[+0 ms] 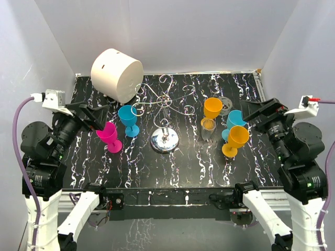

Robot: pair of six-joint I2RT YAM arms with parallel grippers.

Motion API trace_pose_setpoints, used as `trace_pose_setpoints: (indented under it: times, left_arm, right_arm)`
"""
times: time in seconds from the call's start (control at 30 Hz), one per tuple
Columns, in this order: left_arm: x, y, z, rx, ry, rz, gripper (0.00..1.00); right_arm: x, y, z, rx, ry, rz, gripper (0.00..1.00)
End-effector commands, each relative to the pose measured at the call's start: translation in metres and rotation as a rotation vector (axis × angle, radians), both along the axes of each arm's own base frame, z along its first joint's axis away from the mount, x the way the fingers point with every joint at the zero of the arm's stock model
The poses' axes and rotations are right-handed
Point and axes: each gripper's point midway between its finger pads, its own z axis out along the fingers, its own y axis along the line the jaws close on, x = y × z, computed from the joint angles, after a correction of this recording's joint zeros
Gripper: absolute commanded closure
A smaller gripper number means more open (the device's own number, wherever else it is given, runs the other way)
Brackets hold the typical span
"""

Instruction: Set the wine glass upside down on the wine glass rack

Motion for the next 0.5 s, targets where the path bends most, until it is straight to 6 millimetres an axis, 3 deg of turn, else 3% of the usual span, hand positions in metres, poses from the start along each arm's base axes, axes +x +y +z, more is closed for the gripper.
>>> trace_pose_setpoints:
  times: [0.0,0.13,0.33,0.47]
  left_arm:
    - [-0.01,-0.019,0.012,-0.01,-0.04,-0.11,0.02]
    - [-0.014,-0.022,0.008,-0.004,-0.028,-0.12,0.02]
    - [-0.019,-0.039,-0.003,0.032,0.004,-0.203,0.01]
    - [-0.022,-0.047,-0.007,0.078,0.0,-0.244,0.01]
  right_arm:
    - [-0.012,0.006,0.019,0.068,-0.086,0.041,0.07]
    - [-0.01,0.009,0.01,0.08,-0.038,0.049,0.04]
    - [0.01,-0.002,-0.029,0.05,0.135,-0.032,0.1]
    - [0.024,0.011,-0.048,-0.025,0.225,0.056,0.19]
